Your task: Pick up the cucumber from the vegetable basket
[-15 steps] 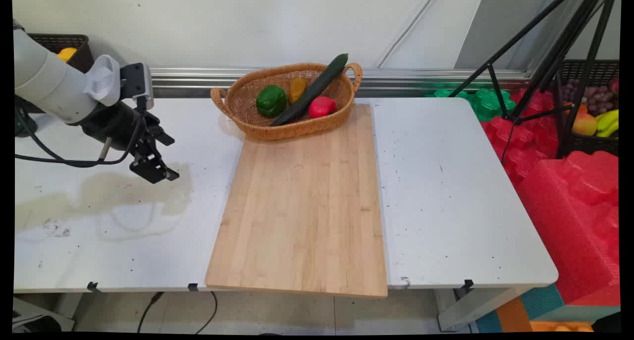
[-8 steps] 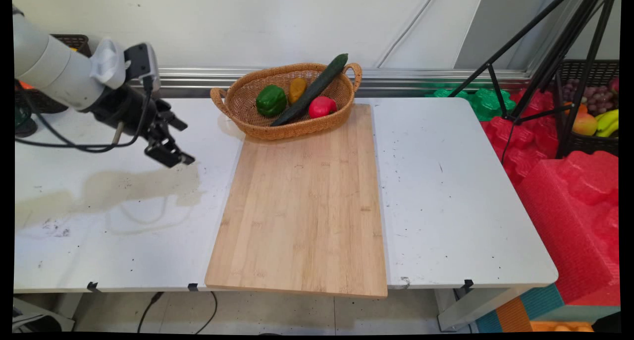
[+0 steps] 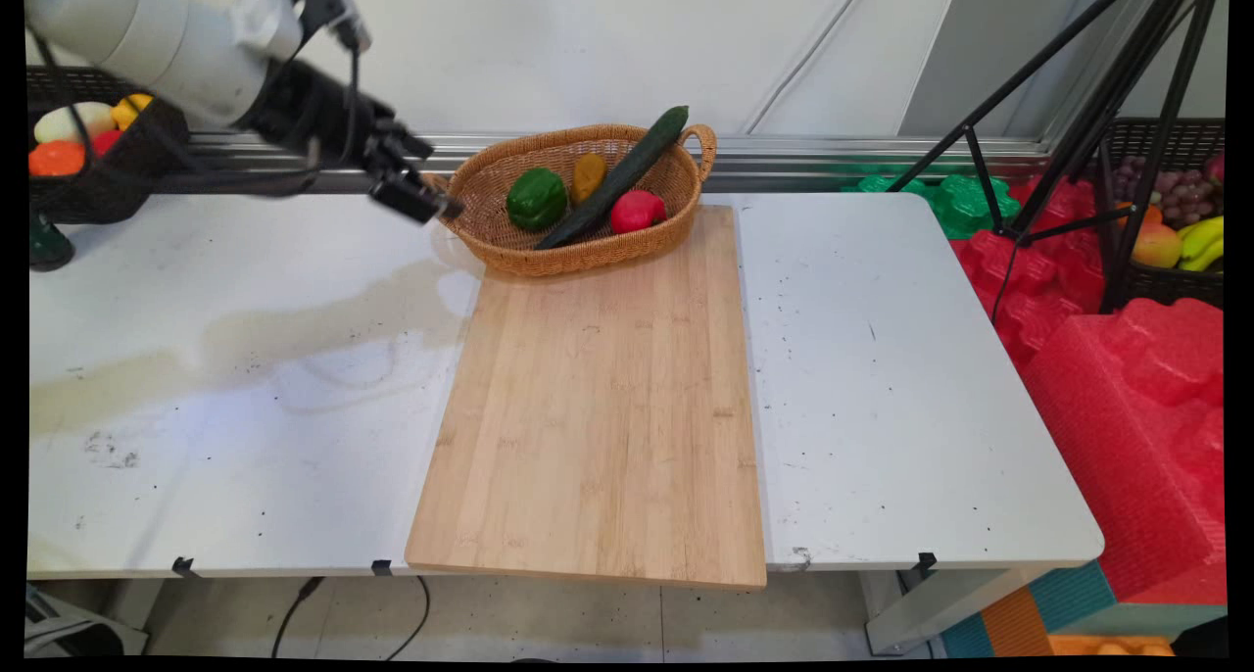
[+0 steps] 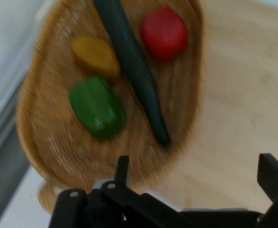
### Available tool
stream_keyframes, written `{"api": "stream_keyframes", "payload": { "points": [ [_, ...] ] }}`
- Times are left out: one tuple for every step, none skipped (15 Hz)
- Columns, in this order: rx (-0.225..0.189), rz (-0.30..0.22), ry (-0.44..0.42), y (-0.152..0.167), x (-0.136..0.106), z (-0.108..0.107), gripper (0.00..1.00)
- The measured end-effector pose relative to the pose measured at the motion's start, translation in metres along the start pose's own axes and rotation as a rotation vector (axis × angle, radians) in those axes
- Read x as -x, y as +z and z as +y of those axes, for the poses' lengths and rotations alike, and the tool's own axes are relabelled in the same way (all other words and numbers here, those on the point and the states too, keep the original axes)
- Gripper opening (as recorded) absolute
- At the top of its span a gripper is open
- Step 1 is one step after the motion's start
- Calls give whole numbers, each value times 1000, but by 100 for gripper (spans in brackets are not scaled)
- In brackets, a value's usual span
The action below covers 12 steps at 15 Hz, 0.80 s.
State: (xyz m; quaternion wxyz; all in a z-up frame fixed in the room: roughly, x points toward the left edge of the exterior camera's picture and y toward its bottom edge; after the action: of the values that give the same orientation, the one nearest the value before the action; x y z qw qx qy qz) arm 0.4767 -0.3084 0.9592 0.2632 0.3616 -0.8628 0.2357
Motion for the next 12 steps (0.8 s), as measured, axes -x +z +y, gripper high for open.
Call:
{"api": "stream_keyframes", "payload": {
  "points": [
    [-13, 20, -11, 2, -10, -4, 100],
    [-34, 52, -27, 8, -26, -10, 100],
    [-48, 69, -38, 12, -36, -14, 100],
    [-61, 85, -51, 18, -47, -19, 100],
    [-71, 97, -62, 24, -56, -22, 100],
    [-78, 104, -70, 29, -62, -24, 100],
    [-88, 111, -81, 36, -70, -28, 100],
    [-98, 116, -91, 45, -80, -32, 100],
    [-107, 120, -99, 55, -90, -35, 100],
    [-114, 121, -106, 64, -97, -38, 100],
    [-122, 120, -113, 75, -105, -42, 100],
    [-129, 117, -119, 86, -113, -45, 100]
  ]
}}
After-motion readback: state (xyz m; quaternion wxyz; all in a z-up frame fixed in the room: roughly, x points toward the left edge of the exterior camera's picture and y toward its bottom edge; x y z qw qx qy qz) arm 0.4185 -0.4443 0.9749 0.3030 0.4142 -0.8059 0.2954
